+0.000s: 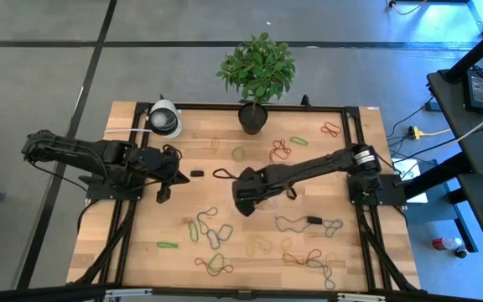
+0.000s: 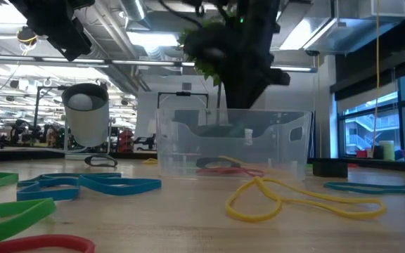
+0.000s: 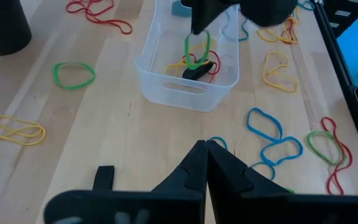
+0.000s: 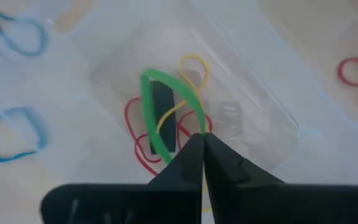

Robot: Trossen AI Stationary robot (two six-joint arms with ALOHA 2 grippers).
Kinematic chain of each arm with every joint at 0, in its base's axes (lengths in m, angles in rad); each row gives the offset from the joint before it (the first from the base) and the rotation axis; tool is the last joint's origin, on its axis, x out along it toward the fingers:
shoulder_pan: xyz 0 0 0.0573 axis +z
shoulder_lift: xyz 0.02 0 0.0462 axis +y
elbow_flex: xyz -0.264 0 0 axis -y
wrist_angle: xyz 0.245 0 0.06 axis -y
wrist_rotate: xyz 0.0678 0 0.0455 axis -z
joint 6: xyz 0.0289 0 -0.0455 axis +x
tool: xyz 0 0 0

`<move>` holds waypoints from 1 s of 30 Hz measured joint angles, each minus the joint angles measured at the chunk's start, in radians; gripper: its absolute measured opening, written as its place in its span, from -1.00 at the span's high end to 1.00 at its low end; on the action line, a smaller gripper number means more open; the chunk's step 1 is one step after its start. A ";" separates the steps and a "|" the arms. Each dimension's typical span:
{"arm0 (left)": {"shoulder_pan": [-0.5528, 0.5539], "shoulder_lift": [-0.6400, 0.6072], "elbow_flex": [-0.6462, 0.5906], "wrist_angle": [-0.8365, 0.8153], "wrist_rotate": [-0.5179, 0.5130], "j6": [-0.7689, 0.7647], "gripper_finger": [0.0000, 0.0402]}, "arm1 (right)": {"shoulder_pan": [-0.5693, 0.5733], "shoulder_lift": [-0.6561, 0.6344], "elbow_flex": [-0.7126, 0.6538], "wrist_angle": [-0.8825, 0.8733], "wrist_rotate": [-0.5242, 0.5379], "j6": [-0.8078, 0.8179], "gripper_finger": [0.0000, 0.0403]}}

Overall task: Pick and place rubber bands into bin
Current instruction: Put the green rubber band into the bin, then put the black rubber band into the bin

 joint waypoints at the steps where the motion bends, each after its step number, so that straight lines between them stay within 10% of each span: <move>1: 0.000 0.000 0.000 0.000 0.000 0.000 0.99 | 0.000 0.008 0.000 0.000 -0.002 0.009 0.92; 19: 0.000 0.000 0.000 0.000 -0.009 -0.006 0.99 | 0.000 -0.039 0.000 -0.075 -0.044 0.010 0.18; 30: 0.000 0.000 0.001 0.008 -0.020 -0.036 0.97 | 0.005 -0.326 -0.038 -0.095 0.008 -0.174 0.52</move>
